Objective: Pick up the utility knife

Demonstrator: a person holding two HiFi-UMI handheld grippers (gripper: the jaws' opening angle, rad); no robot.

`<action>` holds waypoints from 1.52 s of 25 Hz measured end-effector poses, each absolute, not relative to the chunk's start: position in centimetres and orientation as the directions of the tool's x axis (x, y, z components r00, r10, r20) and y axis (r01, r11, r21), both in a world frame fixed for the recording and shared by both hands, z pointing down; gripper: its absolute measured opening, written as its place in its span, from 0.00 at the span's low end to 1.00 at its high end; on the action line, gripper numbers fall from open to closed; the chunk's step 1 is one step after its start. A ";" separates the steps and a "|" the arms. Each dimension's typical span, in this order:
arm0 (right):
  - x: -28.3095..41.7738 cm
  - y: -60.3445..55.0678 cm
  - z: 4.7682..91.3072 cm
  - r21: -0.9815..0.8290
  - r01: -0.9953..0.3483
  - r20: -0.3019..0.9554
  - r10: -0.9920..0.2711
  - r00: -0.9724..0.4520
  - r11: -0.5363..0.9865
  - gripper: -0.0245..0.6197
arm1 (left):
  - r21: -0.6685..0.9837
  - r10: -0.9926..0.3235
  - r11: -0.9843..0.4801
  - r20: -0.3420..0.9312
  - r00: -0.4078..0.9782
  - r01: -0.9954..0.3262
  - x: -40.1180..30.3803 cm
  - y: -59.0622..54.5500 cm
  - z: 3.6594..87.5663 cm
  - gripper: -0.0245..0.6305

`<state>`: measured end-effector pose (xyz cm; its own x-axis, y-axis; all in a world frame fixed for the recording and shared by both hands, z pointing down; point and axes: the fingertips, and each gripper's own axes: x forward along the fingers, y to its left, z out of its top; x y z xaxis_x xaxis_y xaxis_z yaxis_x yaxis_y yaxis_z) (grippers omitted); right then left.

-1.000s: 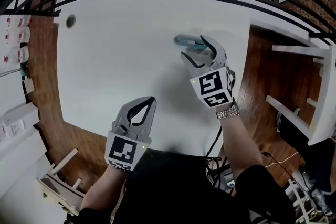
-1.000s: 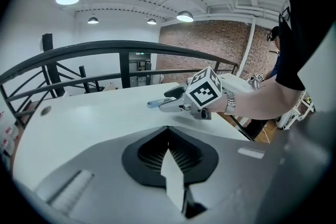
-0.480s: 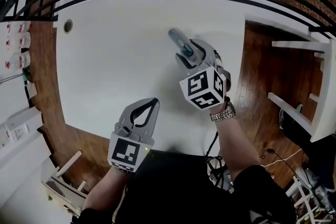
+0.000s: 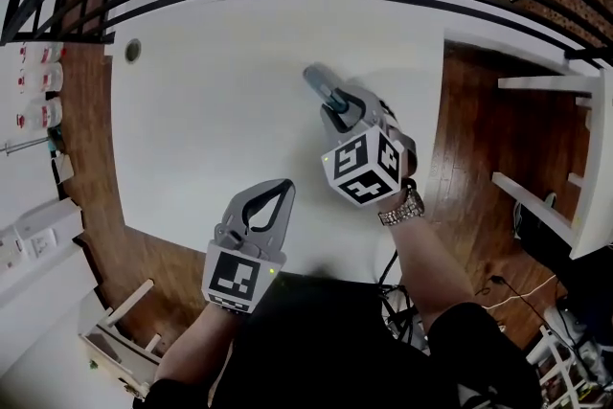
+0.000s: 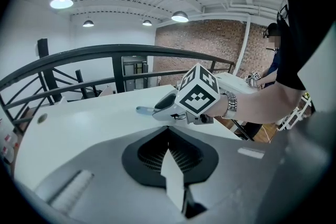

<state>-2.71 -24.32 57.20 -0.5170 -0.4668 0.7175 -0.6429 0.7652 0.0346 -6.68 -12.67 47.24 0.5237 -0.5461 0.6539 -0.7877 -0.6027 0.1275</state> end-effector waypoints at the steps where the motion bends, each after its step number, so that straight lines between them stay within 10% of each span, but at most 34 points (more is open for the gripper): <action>1: -2.5 -24.2 56.7 0.039 -0.649 0.712 -0.476 -0.515 0.760 0.25 | 0.125 -0.548 -0.607 0.649 0.528 -0.784 -6.6 -12.6 47.0 0.06; 38: -14.2 4.0 39.9 0.090 -0.824 0.575 -0.704 -0.416 0.560 0.25 | 0.083 -0.573 -0.771 0.340 0.745 -0.631 -20.9 2.3 36.6 0.06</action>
